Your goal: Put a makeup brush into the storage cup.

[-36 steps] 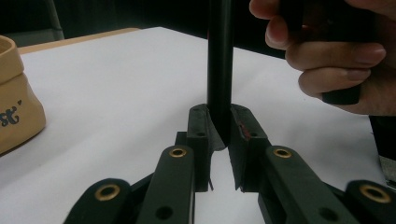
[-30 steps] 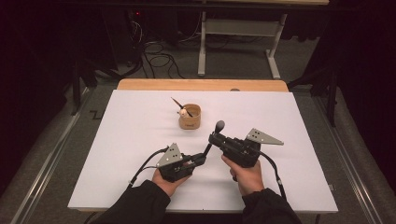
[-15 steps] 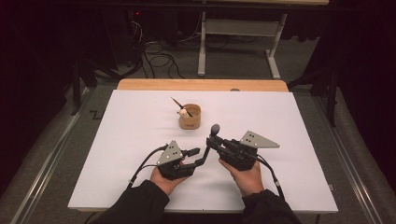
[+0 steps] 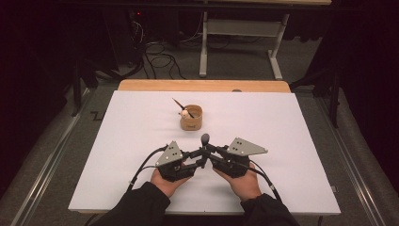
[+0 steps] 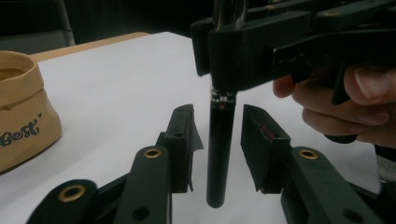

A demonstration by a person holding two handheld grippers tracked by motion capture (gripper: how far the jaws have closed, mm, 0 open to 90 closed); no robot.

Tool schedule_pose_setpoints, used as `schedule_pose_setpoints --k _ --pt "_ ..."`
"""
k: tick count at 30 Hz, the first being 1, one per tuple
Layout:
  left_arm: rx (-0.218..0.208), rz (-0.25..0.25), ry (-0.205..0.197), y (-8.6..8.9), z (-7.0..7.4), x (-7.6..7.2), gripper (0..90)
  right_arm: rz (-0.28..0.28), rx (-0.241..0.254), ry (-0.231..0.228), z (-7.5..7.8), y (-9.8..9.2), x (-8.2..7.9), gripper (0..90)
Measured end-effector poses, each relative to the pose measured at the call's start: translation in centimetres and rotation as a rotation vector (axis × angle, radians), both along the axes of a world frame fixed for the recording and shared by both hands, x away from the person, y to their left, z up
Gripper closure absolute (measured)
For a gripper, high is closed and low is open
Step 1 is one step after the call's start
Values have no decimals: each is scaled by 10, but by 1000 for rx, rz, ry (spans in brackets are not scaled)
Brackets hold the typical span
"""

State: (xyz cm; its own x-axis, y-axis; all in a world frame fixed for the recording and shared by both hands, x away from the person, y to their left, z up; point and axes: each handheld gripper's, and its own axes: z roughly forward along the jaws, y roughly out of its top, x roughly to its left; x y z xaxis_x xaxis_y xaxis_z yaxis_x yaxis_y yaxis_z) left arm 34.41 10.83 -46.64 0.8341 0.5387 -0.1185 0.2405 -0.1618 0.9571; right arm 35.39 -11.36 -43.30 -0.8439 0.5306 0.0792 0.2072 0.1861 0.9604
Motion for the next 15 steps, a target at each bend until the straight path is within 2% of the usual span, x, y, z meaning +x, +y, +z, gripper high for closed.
schedule_pose_setpoints --k 6,11,15 --pt "0 -9 -6 0 0 -1 717 8 -25 -3 -2 4 -1 779" --pt "1 -9 -6 1 0 0 777 10 -24 3 -3 5 -1 779" --pt "2 -8 -9 1 0 0 788 9 -21 5 -3 5 -2 779"
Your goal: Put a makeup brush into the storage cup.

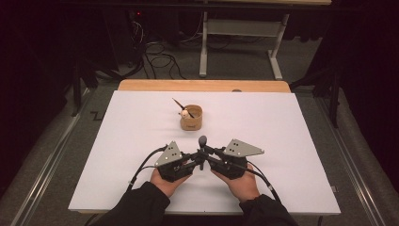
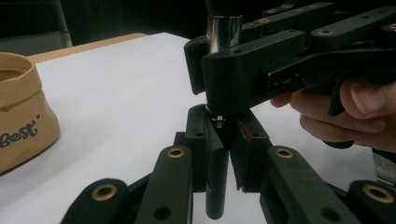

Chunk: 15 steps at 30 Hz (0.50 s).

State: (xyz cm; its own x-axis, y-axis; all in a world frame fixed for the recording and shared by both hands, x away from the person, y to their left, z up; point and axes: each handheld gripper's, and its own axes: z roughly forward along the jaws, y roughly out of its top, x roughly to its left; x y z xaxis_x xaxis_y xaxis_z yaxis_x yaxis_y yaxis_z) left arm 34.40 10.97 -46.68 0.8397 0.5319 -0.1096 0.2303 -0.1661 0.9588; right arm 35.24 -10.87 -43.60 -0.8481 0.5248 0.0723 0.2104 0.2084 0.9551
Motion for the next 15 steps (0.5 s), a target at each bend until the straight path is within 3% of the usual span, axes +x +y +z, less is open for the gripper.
schedule_pose_setpoints --k 15 --pt "-7 2 0 0 1 0 793 -2 9 -5 0 0 0 770"
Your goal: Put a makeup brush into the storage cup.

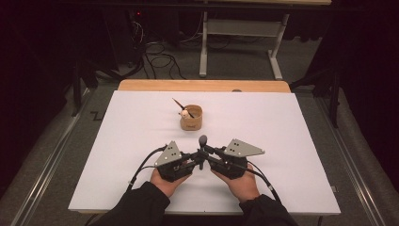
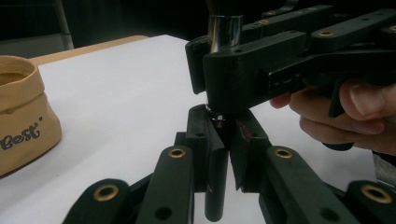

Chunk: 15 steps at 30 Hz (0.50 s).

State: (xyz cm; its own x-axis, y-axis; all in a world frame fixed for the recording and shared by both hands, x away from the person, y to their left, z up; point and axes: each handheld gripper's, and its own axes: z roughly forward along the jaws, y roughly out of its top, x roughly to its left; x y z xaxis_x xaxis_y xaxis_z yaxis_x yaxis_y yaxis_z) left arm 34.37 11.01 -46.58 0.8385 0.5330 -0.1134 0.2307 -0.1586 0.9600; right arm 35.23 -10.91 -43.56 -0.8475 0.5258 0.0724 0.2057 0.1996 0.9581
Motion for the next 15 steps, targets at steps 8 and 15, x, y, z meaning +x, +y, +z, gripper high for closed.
schedule_pose_setpoints --k 8,15 --pt "-4 15 1 3 2 1 793 3 14 4 2 -2 0 711" --pt "-5 33 1 8 2 4 793 6 32 3 4 -5 0 657"
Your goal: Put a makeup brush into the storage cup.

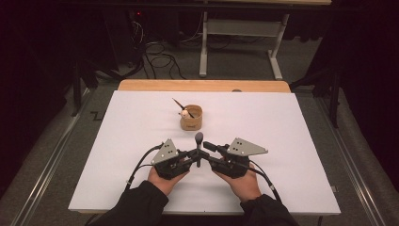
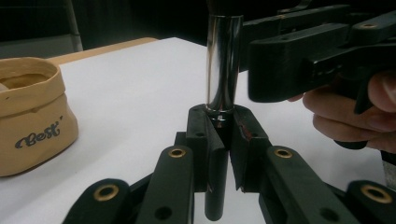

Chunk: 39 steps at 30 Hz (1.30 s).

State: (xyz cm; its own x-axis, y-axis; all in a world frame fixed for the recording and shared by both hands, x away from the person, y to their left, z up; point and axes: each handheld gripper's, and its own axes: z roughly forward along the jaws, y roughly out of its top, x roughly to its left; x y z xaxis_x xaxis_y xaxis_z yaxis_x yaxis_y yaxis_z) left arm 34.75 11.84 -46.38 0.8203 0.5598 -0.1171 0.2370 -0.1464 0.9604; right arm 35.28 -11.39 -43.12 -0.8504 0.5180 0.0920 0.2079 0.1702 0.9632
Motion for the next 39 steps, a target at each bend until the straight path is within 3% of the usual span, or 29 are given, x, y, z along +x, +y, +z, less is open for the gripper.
schedule_pose_setpoints --k 7,12,26,39 --pt "-1 15 0 4 0 2 793 -3 2 -4 2 -4 0 615" --pt "-8 33 -1 9 1 4 793 -22 1 -17 4 -9 1 538" --pt "-47 110 -11 42 10 11 793 -114 -28 -29 7 -40 8 289" --pt "-60 172 -14 64 13 16 793 -157 -49 -17 0 -58 9 141"
